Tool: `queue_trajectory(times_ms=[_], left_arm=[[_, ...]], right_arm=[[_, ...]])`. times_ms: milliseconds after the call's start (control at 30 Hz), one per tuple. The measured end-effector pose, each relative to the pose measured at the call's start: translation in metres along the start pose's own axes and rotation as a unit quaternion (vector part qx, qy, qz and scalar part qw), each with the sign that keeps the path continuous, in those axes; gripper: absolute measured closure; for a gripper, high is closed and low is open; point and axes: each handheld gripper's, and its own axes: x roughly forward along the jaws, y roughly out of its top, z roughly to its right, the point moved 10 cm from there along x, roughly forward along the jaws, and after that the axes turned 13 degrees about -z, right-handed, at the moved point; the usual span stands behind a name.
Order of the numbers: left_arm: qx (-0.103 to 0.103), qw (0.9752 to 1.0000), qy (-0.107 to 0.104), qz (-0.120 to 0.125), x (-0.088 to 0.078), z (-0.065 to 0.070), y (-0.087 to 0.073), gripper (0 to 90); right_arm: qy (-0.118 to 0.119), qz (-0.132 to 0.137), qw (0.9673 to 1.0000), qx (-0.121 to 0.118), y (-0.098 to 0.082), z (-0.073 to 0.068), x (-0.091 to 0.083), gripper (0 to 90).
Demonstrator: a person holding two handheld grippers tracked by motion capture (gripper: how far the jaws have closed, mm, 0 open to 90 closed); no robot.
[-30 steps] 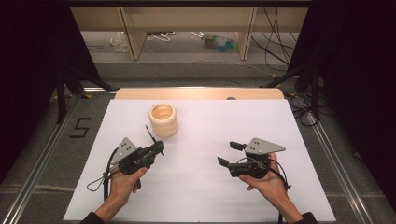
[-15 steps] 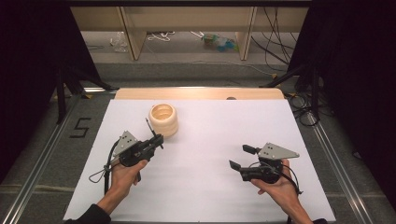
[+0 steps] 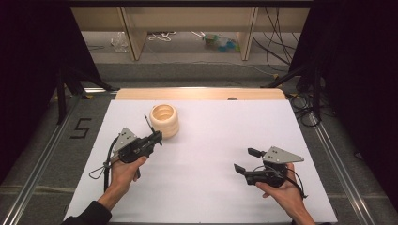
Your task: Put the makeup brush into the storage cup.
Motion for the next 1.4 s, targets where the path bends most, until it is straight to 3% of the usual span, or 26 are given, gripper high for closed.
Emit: queue_trajectory(times_ms=[33, 100, 167, 267, 433, 467, 533, 633, 700, 800, 1000, 1100, 1167, 1400], left_arm=[[-0.004, 1.0000, 0.001, 0.001, 0.000, 0.000, 0.001, 83.2], [-0.003, 1.0000, 0.002, 0.003, 0.000, -0.002, 0.003, 83.2], [-0.003, 1.0000, 0.002, 0.003, 0.001, -0.003, 0.004, 83.1], [-0.002, 1.0000, 0.003, 0.003, 0.002, -0.004, 0.005, 83.2], [-0.003, 1.0000, 0.007, -0.001, 0.006, -0.006, 0.004, 83.2], [-0.002, 1.0000, 0.008, -0.002, 0.006, -0.007, 0.004, 83.2], [-0.001, 1.0000, 0.009, -0.002, 0.007, -0.008, 0.006, 83.1], [-0.003, 0.9999, 0.011, -0.001, 0.008, -0.011, 0.008, 83.1], [-0.002, 0.9999, 0.012, 0.000, 0.008, -0.012, 0.010, 83.1], [0.002, 0.9999, 0.015, 0.001, 0.008, -0.015, 0.013, 83.2], [0.001, 0.9998, 0.022, -0.001, 0.009, -0.021, 0.015, 83.1], [0.000, 0.9998, 0.022, -0.001, 0.009, -0.023, 0.019, 83.1], [-0.001, 0.9998, 0.020, -0.003, 0.009, -0.024, 0.022, 83.1], [0.000, 0.9996, 0.027, -0.006, 0.012, -0.032, 0.031, 83.1]], right_arm=[[0.002, 0.010, 0.9999, 0.000, 0.001, 0.000, 0.001, 22.2], [-0.001, -0.003, 1.0000, 0.008, -0.004, 0.002, -0.003, 22.0], [0.001, 0.009, 0.9999, 0.007, -0.003, 0.003, -0.003, 21.8], [-0.009, -0.007, 0.9999, 0.009, -0.009, 0.005, -0.007, 21.7], [0.003, 0.007, 0.9998, 0.016, -0.009, 0.002, -0.006, 21.6], [-0.003, 0.012, 0.9999, 0.009, -0.008, 0.004, -0.006, 21.6], [-0.008, -0.007, 0.9999, 0.011, -0.012, 0.004, -0.009, 21.4], [-0.005, -0.009, 0.9998, 0.015, -0.015, 0.002, -0.009, 21.2], [-0.003, 0.004, 0.9999, 0.011, -0.014, 0.002, -0.007, 20.8], [-0.003, -0.010, 0.9998, 0.015, -0.018, 0.000, -0.009, 20.5], [-0.006, -0.006, 0.9999, 0.010, -0.020, 0.000, -0.011, 20.4], [-0.003, -0.018, 0.9998, 0.011, -0.022, -0.002, -0.012, 20.4], [-0.002, -0.008, 0.9999, 0.008, -0.020, -0.003, -0.011, 20.4], [0.001, -0.012, 0.9999, 0.012, -0.021, -0.005, -0.012, 20.4]])
